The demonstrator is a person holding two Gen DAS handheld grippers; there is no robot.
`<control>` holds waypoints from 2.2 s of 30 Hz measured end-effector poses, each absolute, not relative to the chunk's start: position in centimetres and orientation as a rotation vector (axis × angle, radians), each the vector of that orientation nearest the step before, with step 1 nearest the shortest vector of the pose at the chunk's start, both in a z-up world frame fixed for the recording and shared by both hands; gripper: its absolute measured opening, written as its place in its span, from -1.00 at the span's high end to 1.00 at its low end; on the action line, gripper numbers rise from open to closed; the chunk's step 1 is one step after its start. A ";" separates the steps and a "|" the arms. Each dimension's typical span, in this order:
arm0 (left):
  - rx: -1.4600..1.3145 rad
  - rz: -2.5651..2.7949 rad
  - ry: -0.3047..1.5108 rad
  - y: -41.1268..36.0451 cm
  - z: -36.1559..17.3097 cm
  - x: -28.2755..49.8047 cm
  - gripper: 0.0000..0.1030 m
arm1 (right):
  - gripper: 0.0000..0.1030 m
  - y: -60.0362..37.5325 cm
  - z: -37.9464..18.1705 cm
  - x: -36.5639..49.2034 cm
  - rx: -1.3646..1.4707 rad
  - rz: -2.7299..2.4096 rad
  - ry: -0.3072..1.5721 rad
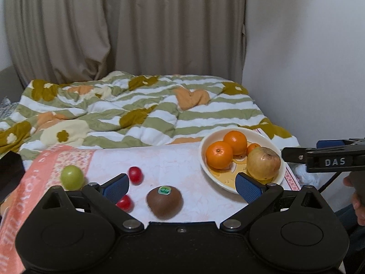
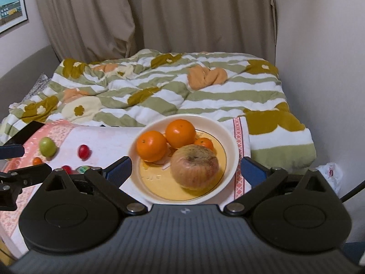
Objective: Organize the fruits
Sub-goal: 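Move both tools back toward the tomatoes, kiwi and green apples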
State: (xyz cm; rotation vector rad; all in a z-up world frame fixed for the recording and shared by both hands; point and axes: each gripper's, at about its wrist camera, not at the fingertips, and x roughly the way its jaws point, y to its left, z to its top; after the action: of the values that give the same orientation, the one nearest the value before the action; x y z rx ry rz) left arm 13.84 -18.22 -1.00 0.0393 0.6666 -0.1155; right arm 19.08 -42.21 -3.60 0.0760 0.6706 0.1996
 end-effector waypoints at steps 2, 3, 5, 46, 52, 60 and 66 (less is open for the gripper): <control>0.036 -0.093 0.661 -17.5 -0.5 12.8 -0.97 | -1.00 -41.8 -2.8 18.1 0.072 0.211 0.662; 0.034 -0.082 0.660 -17.1 -0.3 12.3 -0.97 | -1.00 -41.6 -2.5 17.7 0.070 0.215 0.665; 0.036 -0.057 0.651 -16.2 0.2 11.4 -0.97 | -1.00 -41.0 -1.8 16.9 0.073 0.226 0.667; 0.219 -0.520 0.754 -0.1 -6.3 20.1 -0.81 | -1.00 -21.3 -8.5 12.6 0.192 -0.141 0.791; 0.251 -0.594 0.811 -2.5 -8.8 22.2 -0.67 | -1.00 -21.1 -10.6 13.5 0.159 -0.156 0.825; 0.290 -0.629 0.859 -5.2 -11.4 23.6 -0.33 | -1.00 -20.9 -12.4 14.2 0.150 -0.134 0.851; 0.304 -0.623 0.863 -6.2 -12.5 24.3 -0.09 | -0.88 -21.1 -13.1 15.0 0.165 -0.122 0.866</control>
State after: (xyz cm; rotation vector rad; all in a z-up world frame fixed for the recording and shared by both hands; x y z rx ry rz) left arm 24.27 -6.20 -12.46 0.3041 0.8628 -0.6225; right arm 14.95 -21.05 -13.11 0.1652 0.8658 -0.1220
